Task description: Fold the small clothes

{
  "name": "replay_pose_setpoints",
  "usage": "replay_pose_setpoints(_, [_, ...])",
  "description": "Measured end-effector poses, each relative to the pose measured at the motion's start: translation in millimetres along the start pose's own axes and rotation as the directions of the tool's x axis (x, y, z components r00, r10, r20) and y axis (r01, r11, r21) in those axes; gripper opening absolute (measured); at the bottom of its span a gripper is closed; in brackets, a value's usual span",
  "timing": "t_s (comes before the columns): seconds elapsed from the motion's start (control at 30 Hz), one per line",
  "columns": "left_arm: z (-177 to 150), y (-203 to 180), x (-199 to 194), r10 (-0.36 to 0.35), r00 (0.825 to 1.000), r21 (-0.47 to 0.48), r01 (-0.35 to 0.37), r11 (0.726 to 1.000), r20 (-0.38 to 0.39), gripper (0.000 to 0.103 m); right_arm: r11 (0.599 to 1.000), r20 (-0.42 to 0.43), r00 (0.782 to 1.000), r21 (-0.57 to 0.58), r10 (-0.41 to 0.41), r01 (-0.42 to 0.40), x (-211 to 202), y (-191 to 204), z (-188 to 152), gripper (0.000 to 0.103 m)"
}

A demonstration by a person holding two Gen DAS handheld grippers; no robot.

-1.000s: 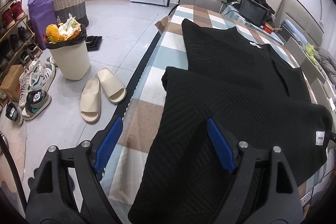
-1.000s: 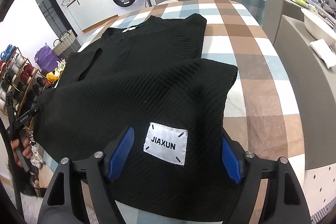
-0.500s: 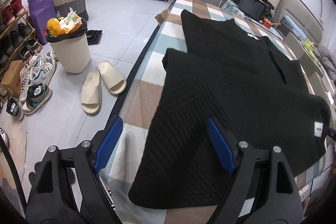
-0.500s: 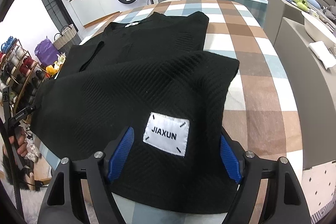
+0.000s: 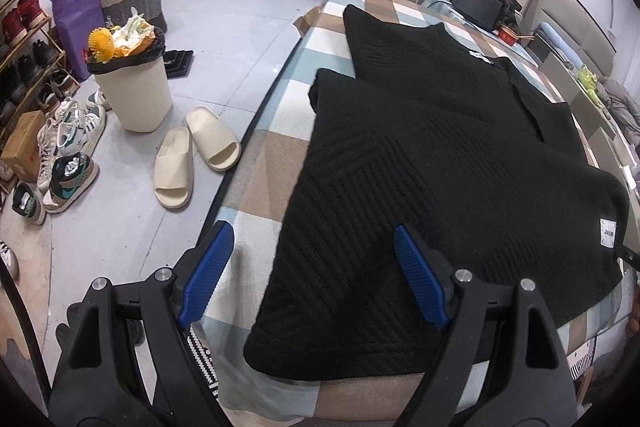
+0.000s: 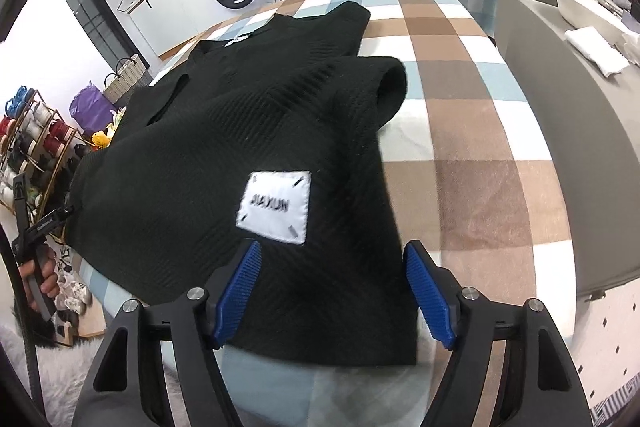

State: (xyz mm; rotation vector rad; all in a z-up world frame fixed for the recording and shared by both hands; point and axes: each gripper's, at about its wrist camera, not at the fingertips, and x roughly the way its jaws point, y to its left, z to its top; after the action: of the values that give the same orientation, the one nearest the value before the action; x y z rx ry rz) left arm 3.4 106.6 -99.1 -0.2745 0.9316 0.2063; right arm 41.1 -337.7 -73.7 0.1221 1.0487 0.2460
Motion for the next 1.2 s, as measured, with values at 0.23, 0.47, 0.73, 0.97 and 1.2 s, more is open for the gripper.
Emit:
replay_pose_setpoints(0.23, [0, -1, 0, 0.002, 1.000, 0.010, -0.002, 1.000, -0.011, 0.080, 0.999, -0.009, 0.999, -0.008, -0.031, 0.031, 4, -10, 7, 0.005])
replay_pose_setpoints(0.47, [0, 6, -7, -0.059, 0.998, -0.017, 0.060, 0.998, 0.021, 0.050, 0.993, 0.131, 0.985, -0.025, 0.114, -0.112, -34, 6, 18, 0.005])
replay_pose_setpoints(0.73, [3, 3, -20, -0.095, 0.993, -0.010, 0.096, 0.995, 0.074, 0.004, 0.988, 0.166, 0.974, -0.014, 0.156, -0.156, -32, 15, 27, 0.005])
replay_pose_setpoints(0.97, [40, -7, -44, -0.158, 0.969, 0.004, 0.160, 0.987, 0.192, 0.003, 0.982, 0.299, 0.938, 0.014, 0.174, -0.186, -46, 15, 46, 0.005])
replay_pose_setpoints(1.2, [110, -17, -32, -0.181, 0.941, -0.007, 0.192, 0.981, 0.286, 0.003, 0.971, 0.399, 0.903, 0.102, 0.158, -0.215, -42, 11, 98, 0.005])
